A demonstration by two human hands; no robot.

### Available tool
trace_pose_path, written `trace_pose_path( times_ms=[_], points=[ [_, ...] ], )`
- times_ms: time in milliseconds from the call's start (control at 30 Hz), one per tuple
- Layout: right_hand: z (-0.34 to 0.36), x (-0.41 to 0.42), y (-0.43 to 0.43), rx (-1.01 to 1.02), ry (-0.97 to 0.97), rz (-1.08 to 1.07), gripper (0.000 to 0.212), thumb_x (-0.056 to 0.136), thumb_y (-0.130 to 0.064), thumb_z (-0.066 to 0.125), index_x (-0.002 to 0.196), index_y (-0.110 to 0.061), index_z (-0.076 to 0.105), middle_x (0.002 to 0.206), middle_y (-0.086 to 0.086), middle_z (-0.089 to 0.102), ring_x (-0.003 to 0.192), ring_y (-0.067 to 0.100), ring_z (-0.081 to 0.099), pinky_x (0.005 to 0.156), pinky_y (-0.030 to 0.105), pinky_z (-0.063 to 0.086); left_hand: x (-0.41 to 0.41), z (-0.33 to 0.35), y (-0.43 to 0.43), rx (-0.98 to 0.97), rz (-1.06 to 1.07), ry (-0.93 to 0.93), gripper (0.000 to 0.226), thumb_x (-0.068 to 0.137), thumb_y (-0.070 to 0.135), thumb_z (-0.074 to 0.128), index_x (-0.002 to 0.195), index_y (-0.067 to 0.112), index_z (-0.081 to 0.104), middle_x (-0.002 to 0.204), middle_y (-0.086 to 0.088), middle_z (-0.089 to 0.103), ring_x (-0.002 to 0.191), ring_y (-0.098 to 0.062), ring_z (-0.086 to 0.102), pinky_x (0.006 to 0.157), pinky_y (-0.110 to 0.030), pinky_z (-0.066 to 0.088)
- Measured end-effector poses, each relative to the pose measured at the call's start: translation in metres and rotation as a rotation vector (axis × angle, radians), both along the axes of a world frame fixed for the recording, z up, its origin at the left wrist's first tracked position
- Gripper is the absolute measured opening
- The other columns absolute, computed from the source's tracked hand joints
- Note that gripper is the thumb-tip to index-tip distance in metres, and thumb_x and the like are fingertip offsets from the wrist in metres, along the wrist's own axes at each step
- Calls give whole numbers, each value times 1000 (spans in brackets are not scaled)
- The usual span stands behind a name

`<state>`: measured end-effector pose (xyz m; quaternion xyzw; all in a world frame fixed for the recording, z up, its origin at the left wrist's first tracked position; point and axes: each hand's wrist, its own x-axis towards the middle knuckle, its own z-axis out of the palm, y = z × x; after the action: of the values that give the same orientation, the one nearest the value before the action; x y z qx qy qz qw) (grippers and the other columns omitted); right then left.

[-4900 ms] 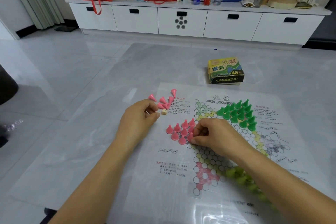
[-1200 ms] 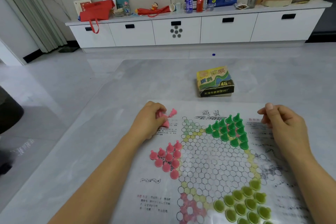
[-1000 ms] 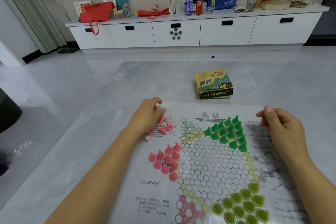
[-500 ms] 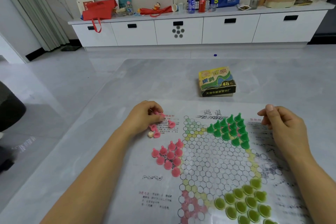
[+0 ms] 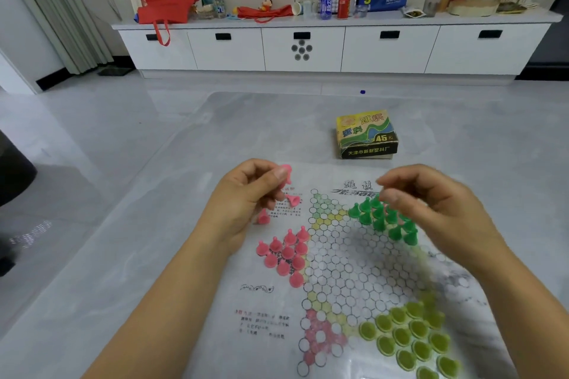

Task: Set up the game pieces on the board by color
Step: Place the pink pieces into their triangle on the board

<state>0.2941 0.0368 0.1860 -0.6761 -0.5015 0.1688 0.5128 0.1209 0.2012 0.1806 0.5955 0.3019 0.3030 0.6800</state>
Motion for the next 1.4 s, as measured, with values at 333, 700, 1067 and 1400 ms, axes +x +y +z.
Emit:
trace_pose_path(
  times_ms=[333,700,1067,1400],
  points=[
    [8,-44,40,146,-118,67,20,75,-10,70,84,-26,62,75,-7,64,73,8,60,64,15,49,22,7,-24,54,-88,-41,16,83,8,60,69,14,59,47,1,56,42,-8,48,42,-15,38],
    [-21,-23,39,-262,-247,50,6,79,-23,66,83,-27,69,84,-14,67,78,-1,61,72,13,49,-10,-33,43,-85,324,-119,16,82,-3,57,78,12,58,77,-8,60,48,-1,56,48,-10,44],
    [-34,-30,58,-394,-435,155,13,83,-24,63,94,-21,69,92,-9,66,83,5,58,82,22,49,-9,-46,44,-155,235,-261,14,86,2,53,86,15,60,67,5,68,49,-4,53,47,-14,42],
    [-38,-30,63,-445,-443,148,13,81,-24,66,94,-20,69,93,-4,68,83,9,60,80,27,51,-4,-41,29,-73,27,-200,15,84,2,54,80,16,57,81,-3,72,50,-8,55,39,-17,41]
  ],
)
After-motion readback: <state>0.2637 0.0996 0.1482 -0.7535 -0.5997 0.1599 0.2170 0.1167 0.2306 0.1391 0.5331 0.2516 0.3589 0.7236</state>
